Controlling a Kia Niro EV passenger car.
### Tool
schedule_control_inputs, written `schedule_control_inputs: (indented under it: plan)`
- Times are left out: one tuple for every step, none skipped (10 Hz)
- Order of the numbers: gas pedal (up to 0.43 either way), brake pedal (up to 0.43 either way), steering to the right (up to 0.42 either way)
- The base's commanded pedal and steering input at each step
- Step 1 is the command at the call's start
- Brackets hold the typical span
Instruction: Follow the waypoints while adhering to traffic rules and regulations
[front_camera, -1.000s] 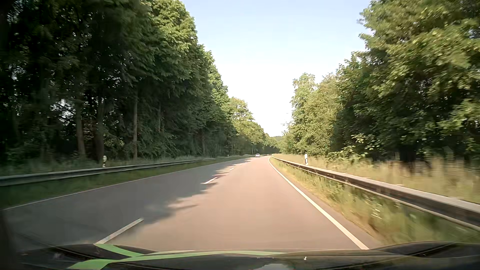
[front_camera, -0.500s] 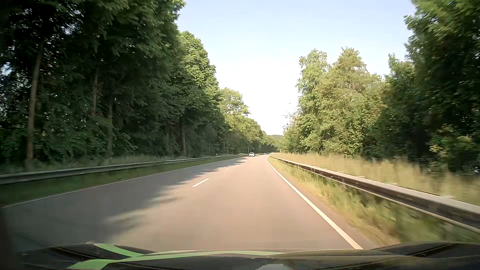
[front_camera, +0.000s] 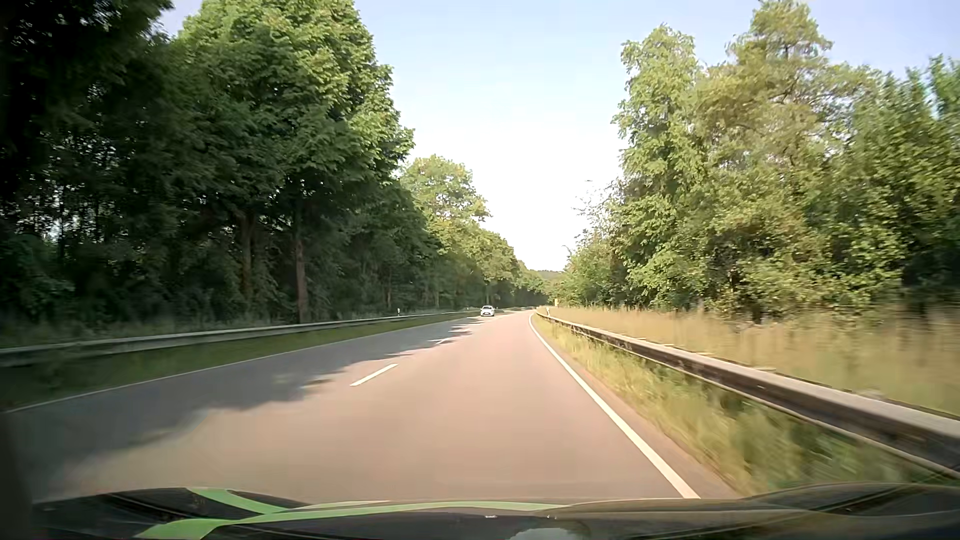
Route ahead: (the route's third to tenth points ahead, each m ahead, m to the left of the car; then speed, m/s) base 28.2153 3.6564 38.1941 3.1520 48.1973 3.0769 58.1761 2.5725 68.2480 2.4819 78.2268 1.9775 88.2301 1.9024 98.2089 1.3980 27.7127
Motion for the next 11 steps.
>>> schedule_control_inputs:
  plan:
    - [0.118, 0.000, -0.010]
    - [0.138, 0.000, -0.010]
    - [0.150, 0.000, -0.010]
    - [0.157, 0.000, -0.008]
    - [0.177, 0.000, -0.005]
    - [0.189, 0.000, -0.003]
    - [0.209, 0.000, -0.003]
    - [0.220, 0.000, -0.002]
    - [0.220, 0.000, 0.000]
    - [0.220, 0.000, 0.000]
    - [0.220, 0.000, 0.000]
